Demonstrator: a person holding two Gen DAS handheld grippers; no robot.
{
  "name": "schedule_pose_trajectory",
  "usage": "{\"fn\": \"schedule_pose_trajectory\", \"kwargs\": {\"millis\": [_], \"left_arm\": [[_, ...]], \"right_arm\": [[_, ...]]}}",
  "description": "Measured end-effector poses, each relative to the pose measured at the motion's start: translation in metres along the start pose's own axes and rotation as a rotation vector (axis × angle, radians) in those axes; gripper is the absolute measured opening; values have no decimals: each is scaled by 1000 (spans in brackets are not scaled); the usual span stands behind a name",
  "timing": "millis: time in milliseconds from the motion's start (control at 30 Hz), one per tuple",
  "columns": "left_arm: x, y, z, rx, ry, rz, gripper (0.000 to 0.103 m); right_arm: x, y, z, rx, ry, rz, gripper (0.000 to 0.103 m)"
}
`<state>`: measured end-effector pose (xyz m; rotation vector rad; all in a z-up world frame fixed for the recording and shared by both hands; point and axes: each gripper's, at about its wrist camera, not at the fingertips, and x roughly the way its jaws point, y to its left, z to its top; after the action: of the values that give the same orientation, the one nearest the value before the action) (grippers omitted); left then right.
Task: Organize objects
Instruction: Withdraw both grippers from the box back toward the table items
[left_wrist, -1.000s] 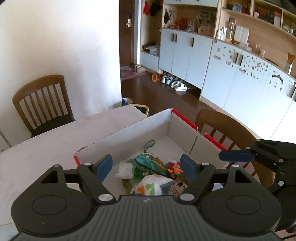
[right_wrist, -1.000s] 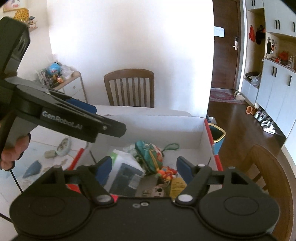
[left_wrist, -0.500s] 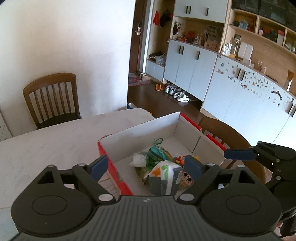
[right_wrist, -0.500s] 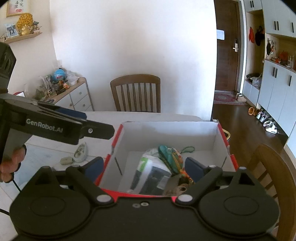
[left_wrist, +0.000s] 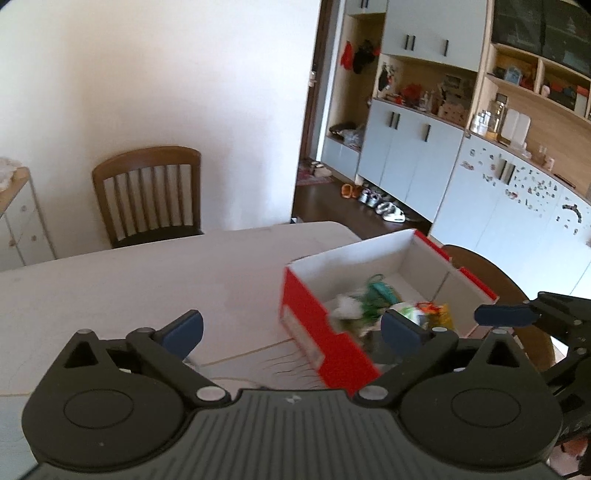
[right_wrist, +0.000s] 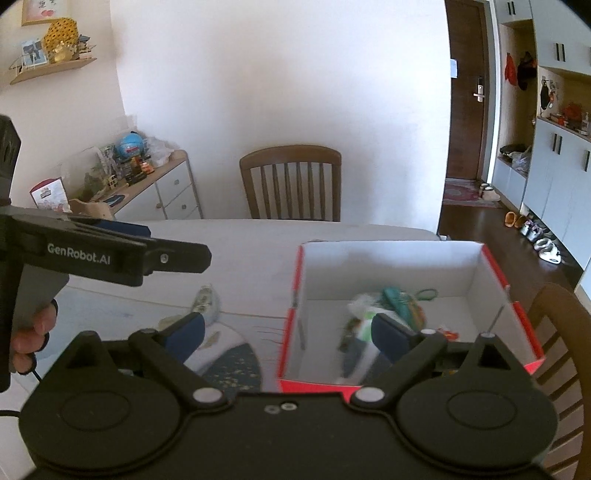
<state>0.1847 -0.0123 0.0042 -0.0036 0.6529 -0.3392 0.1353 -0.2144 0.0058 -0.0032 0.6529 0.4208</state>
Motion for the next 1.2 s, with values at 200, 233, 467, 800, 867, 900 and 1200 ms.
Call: {"fn": "schedule_pose_trajectory", "kwargs": {"millis": [200, 233, 467, 800, 867, 900, 1200], "left_arm": [[-12, 42, -16, -34, -11, 40, 103], [-14, 50, -18, -42, -13, 46, 103], [-19, 90, -33, -53, -10, 68, 103], [-8, 129, -58, -27, 15, 106, 103], [-3, 134, -64, -25, 26, 110, 103], [0, 136, -66, -27, 33, 108, 103], [27, 148, -92, -19, 76, 101, 103]], "right_arm": [[14, 31, 4, -1, 11, -1, 96], [16, 35, 4, -1, 12, -2, 96], [36, 61, 7, -5, 35, -8, 96], [74, 82, 14, 11, 76, -20, 96], [83, 84, 16, 15, 87, -21, 96], [87, 84, 16, 17, 93, -23, 96], [130, 86, 18, 21, 158, -47, 95]]}}
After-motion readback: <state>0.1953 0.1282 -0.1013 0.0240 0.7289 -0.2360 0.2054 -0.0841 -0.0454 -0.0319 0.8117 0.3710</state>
